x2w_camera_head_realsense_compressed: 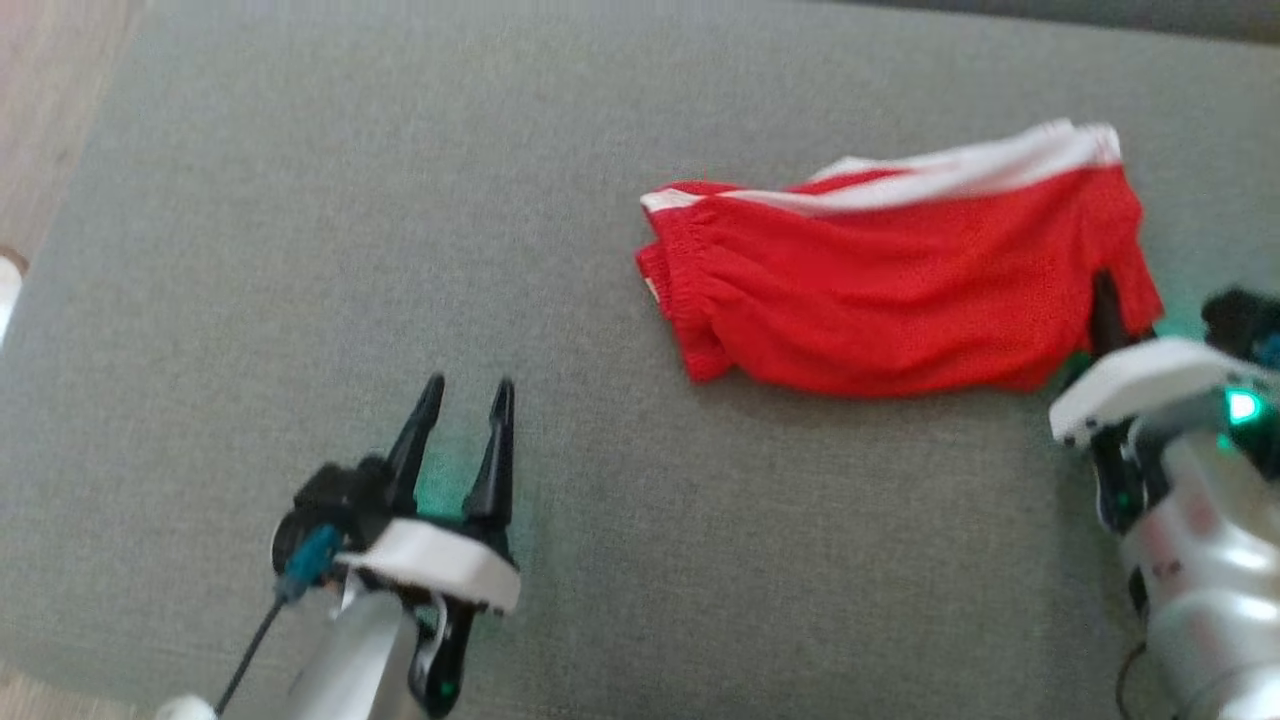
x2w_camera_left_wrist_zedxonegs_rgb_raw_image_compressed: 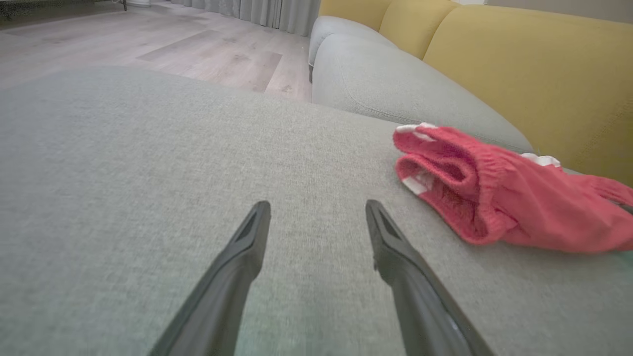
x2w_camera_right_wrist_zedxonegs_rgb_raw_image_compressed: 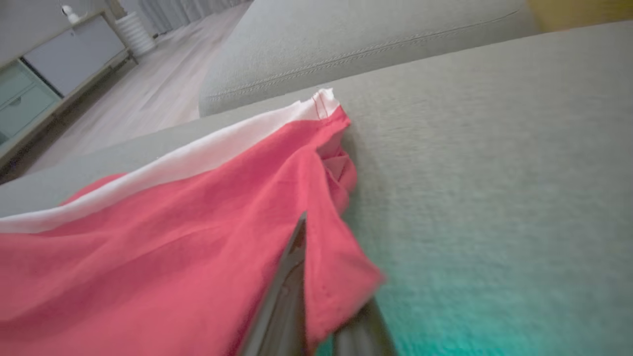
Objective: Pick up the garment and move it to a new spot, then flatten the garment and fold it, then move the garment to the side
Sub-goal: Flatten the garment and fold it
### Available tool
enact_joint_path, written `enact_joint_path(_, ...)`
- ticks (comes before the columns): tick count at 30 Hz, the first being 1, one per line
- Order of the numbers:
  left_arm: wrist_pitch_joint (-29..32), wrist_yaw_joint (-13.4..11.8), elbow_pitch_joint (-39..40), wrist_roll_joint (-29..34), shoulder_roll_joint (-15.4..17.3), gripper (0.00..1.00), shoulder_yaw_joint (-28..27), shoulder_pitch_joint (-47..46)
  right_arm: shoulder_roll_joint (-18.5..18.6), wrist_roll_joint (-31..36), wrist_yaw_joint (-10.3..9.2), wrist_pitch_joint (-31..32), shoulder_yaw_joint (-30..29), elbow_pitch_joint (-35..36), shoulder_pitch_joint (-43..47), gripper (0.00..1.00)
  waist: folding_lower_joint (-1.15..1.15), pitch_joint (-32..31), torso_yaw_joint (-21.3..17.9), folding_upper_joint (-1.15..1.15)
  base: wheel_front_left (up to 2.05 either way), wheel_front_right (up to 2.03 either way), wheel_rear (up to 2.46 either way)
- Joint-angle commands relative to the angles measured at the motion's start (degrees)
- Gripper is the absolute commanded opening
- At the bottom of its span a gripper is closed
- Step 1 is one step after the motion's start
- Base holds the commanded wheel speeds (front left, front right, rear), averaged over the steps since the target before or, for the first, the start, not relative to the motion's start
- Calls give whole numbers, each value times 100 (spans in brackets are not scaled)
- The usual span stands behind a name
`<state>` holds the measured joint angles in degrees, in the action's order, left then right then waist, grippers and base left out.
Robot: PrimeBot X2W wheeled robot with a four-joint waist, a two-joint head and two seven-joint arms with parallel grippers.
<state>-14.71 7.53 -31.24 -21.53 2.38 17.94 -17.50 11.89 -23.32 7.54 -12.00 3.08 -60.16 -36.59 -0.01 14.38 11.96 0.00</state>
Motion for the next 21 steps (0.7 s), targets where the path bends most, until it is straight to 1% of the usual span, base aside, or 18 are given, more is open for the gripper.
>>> enact_joint_path(1,-29,-39,159,70,51,100,-253,127,-10,-90,-5,-120,30,139,117,0,1,-281,-109,0,0,0,0)
enact_joint_path(6,-29,-51,200,228,50,100,-436,688,-116,-388,-5,-264,-198,405,799,0,1,-789,-258,0,0,0,0)
enact_joint_path(10,-29,-45,248,253,50,100,-447,1097,-118,-508,-5,-289,-335,688,1385,0,1,-1068,-261,0,0,0,0)
enact_joint_path(13,-29,-42,288,260,50,100,-402,1301,-63,-412,-5,-296,-432,1032,1652,0,1,-1131,-209,0,0,0,0)
enact_joint_path(17,-29,-38,280,291,50,100,-324,1392,-75,-213,-5,-297,-522,1569,1707,0,1,-1153,-128,0,0,0,0)
enact_joint_path(18,-29,-33,265,303,50,100,-277,1405,-180,-76,-5,-298,-486,1950,1648,0,1,-1155,-62,0,0,0,0)
enact_joint_path(21,-29,-27,245,308,50,100,-214,1393,-469,11,-5,-298,-172,2457,1473,0,1,-1156,60,0,0,0,0)
